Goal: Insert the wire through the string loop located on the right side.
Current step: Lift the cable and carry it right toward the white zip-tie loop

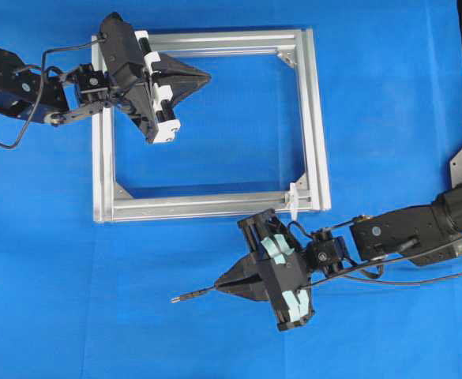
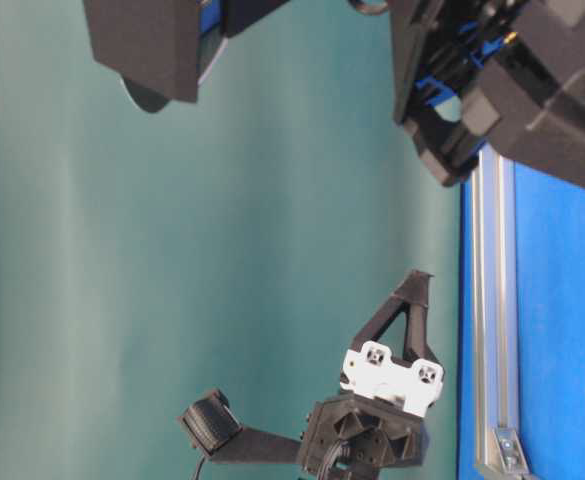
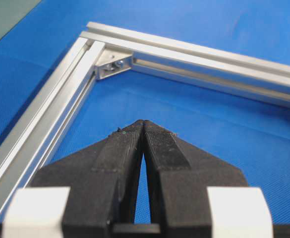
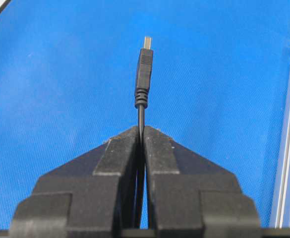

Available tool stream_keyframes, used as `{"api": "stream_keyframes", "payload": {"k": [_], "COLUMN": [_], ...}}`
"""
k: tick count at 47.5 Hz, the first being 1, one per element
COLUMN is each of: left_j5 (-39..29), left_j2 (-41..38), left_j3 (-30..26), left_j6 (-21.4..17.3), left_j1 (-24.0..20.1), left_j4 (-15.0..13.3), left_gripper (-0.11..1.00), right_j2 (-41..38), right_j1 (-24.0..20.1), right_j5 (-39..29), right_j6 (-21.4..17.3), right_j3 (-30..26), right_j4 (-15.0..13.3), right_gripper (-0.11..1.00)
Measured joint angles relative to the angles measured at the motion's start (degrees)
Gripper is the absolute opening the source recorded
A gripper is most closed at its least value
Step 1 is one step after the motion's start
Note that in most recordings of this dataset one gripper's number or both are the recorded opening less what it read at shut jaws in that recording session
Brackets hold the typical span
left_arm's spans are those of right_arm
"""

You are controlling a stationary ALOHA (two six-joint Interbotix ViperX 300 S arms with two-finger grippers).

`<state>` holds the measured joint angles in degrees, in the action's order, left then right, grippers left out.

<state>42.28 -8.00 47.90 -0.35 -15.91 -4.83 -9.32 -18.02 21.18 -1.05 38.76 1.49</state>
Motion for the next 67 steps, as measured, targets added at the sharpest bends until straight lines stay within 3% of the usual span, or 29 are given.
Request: {"api": "stream_keyframes", "payload": {"k": [35, 44, 67], "left_j5": [0.00, -0.09, 0.00], "left_j2": [0.00, 0.00, 0.35], "left_j3": [0.09, 0.09, 0.97], "left_j6": [0.00, -0.09, -0.09], "left_j1": [0.09, 0.00, 0.00], "left_j4": [0.00, 0.00, 0.00], "left_gripper": [0.00, 0.00, 0.00], "right_j2": [0.97, 5.80, 26.72], "right_j1": [0.00, 0.00, -0.44], "right_j5": [0.09, 0.00, -0.26], "right_j6": [-0.09, -0.44, -2.81], "right_j3": [1.49, 7.03, 27.95], "right_j4": [0.00, 0.18, 0.35], "right_gripper": [-0.03, -0.03, -0.03]}}
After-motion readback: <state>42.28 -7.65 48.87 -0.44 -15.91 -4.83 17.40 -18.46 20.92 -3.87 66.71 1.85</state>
